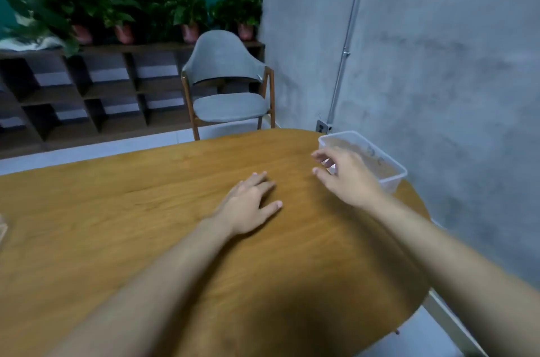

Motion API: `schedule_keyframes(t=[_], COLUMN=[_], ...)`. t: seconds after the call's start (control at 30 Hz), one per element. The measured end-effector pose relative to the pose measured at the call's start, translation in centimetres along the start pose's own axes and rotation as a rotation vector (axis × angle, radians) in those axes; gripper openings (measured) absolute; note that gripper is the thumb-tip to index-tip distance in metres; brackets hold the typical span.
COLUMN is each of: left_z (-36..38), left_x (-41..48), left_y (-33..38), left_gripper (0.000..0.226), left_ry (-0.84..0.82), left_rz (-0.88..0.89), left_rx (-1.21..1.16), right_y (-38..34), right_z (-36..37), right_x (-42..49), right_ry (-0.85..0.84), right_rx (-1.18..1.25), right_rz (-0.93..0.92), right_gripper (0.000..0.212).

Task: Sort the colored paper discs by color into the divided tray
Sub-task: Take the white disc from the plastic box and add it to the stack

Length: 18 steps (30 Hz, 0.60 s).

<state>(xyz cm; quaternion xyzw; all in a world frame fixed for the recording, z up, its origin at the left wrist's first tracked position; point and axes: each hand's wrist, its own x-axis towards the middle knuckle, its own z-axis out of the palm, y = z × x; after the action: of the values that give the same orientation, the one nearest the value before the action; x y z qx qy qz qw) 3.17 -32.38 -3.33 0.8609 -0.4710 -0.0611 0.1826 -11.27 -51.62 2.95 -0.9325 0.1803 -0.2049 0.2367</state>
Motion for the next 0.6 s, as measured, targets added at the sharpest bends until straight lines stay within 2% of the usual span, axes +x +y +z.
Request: schedule_keyframes(t=[0.2, 0.3, 0.47, 0.6], left_z=[2.8, 4.0, 4.9, 5.1], left_x=[6.6, 8.4, 8.5, 8.5], left_y=[2.5, 2.9, 2.5, 2.4], left_gripper=[0.074, 0.075, 0.074, 0.075], left_ry=[-0.04, -0.06, -0.038, -0.018], left_rz=[0.023, 0.004, 0.003, -0.002], left_rx=[0.008, 0.025, 0.084, 0.088], right_y=[5.8, 8.4, 10.4, 10.9], right_z=[-2.9, -3.1, -2.0, -1.0], right_x=[4.4, 6.6, 9.0, 9.9], right_ry=[0.018, -0.076, -0.309, -0.366], right_rx=[-0.072, -0.132, -0.25, -0.27], right_rz=[0.118, 0.217, 0.255, 0.288], right_gripper=[0.033, 0.039, 0.048, 0.06])
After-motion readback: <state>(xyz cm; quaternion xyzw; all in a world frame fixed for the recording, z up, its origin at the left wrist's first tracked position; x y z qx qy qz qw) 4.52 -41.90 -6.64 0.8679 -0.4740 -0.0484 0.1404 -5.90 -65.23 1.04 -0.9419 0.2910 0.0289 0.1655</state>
